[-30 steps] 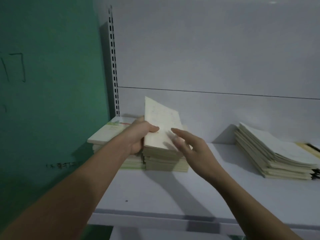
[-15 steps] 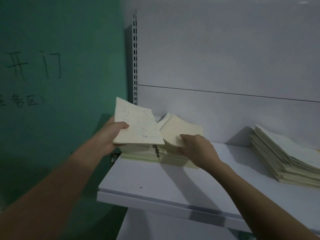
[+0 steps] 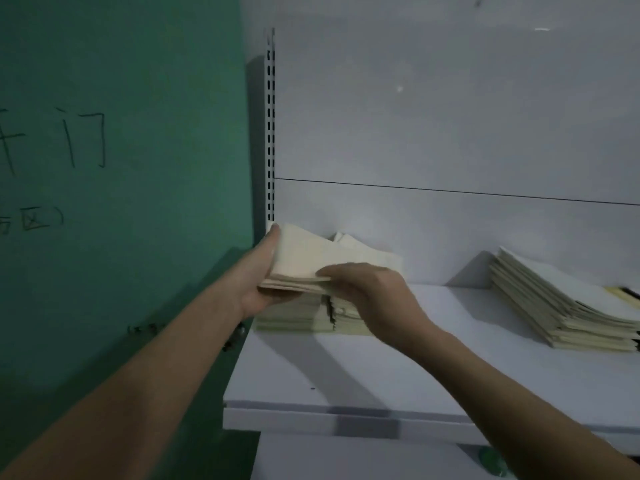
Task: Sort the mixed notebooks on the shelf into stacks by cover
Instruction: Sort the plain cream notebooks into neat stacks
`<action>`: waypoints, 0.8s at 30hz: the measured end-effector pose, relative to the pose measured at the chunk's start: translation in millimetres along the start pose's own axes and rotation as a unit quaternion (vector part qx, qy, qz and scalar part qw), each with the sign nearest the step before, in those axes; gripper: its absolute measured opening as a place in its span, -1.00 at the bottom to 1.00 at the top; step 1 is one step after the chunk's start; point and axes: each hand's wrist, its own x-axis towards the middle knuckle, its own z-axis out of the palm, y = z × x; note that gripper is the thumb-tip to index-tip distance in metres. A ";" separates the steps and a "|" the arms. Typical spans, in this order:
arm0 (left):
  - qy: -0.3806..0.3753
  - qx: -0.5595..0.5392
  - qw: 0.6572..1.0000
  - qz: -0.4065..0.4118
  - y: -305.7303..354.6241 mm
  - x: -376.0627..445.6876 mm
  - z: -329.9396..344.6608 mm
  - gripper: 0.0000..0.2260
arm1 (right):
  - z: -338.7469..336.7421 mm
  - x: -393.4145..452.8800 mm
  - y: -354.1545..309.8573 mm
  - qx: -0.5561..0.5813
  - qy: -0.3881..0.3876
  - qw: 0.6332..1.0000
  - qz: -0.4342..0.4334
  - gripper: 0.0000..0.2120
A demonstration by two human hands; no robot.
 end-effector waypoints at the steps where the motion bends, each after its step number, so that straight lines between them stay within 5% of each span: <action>1: -0.018 0.007 1.000 -0.005 0.6 1.8 -1.0 -0.59 | 7.1 -0.9 -3.6 -0.008 -0.030 0.999 -0.024 -0.76; 5: -0.032 0.038 0.999 0.017 -0.1 8.7 -18.2 -0.67 | 1.1 2.2 -3.8 0.132 -0.128 0.980 0.075 -0.76; 7: -0.029 0.032 0.998 0.041 3.3 12.5 -26.3 -0.65 | -2.8 3.0 3.8 0.213 -0.087 0.957 0.174 -0.71; 10: -0.026 0.013 0.998 0.056 9.7 12.0 -34.4 -0.65 | 2.4 5.8 23.1 0.123 0.009 0.954 0.272 -0.74; 13: -0.027 -0.001 0.999 0.044 12.5 12.4 -44.0 -0.67 | 9.9 3.9 34.2 0.029 -0.109 0.943 0.313 -0.54; 16: -0.039 0.017 0.999 0.031 13.7 12.6 -52.1 -0.67 | 24.6 4.4 37.8 -0.004 -0.160 0.937 0.311 -0.64; 24: -0.044 0.024 0.997 0.050 14.4 4.5 -53.1 -0.72 | 19.9 1.4 56.1 -0.103 -0.054 0.963 0.243 -0.64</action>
